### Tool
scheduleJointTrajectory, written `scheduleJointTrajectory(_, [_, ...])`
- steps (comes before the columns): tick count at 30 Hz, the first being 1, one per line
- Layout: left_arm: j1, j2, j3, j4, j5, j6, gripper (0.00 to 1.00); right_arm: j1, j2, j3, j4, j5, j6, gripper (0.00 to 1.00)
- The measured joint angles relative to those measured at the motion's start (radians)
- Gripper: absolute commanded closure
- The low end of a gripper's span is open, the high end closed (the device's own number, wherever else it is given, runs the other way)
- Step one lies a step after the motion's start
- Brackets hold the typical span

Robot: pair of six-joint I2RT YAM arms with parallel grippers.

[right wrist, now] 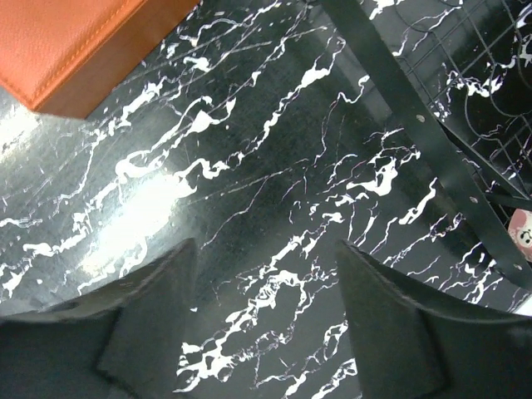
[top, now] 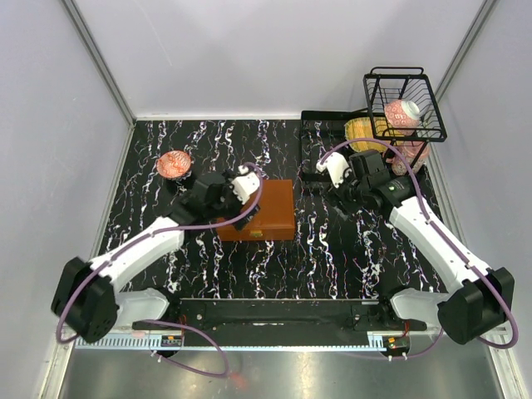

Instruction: Organize the mixed jewelry

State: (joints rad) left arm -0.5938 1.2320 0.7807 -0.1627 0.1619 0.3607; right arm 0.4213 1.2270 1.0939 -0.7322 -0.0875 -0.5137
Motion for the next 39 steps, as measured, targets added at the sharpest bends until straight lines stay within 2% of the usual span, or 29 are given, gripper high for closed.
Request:
scheduleJointTrajectory(2, [0.021,-0.057,0.003,-0.007,-0.014,-0.016,0.01,-0.007,-0.003,0.0,0.013,0.004,0.016,0.16])
scheduleJointTrajectory(5, [0.071,-0.132,0.042,-0.018,-0.023,-0.053,0.01,-0.026,-0.018,0.01,0.032,0.027,0.051,0.02])
scheduleJointTrajectory(6, [0.095,-0.15,0.072,-0.026,-0.025,-0.069,0.01,-0.034,-0.024,0.019,0.042,0.035,0.065,0.0])
scheduleJointTrajectory(12, [0.203,-0.182,0.209,-0.032,-0.025,-0.152,0.01,-0.082,-0.052,0.127,0.123,0.132,0.161,0.0])
scheduleJointTrajectory(17, [0.329,-0.185,0.28,-0.063,-0.02,-0.262,0.01,-0.13,-0.043,0.269,0.19,0.273,0.275,0.0])
scheduleJointTrajectory(23, [0.434,-0.186,0.375,-0.104,-0.046,-0.35,0.01,-0.203,-0.02,0.375,0.253,0.369,0.326,0.0])
scheduleJointTrajectory(29, [0.472,-0.169,0.485,-0.159,-0.085,-0.378,0.01,-0.213,-0.033,0.33,0.37,0.426,0.355,0.0])
scheduleJointTrajectory(34, [0.503,-0.169,0.494,-0.163,-0.103,-0.396,0.01,-0.213,-0.099,0.23,0.447,0.427,0.378,0.0])
scheduleJointTrajectory(39, [0.514,-0.17,0.493,-0.164,-0.107,-0.408,0.01,-0.213,-0.117,0.225,0.489,0.428,0.381,0.0])
